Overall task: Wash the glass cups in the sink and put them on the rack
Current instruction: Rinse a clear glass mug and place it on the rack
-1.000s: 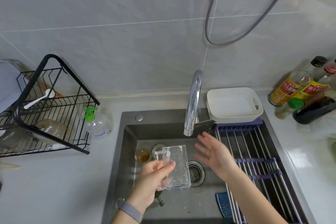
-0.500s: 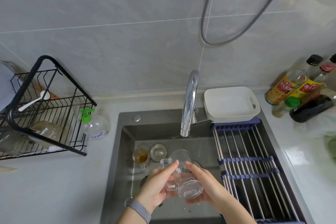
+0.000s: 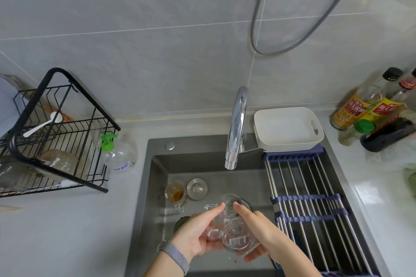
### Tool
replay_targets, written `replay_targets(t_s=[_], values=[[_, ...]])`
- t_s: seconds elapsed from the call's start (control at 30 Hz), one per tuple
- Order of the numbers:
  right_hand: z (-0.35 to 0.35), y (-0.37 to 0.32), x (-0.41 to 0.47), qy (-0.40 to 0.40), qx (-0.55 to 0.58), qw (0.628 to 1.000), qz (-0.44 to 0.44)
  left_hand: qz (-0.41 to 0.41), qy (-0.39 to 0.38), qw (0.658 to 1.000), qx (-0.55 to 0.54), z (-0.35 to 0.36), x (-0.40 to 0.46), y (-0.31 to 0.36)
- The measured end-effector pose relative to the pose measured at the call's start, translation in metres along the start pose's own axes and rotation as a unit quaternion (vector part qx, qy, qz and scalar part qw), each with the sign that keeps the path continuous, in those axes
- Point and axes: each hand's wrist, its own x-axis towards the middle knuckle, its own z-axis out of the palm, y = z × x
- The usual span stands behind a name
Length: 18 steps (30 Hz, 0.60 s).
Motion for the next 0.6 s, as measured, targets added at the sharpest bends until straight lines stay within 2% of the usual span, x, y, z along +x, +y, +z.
replay_targets(t_s=[0.6], values=[[0.007,0.001,-0.020,0.022,0.004,0.999,-0.048,0.038,-0.014,0.999,0.001,-0.004,-0.007,-0.008]])
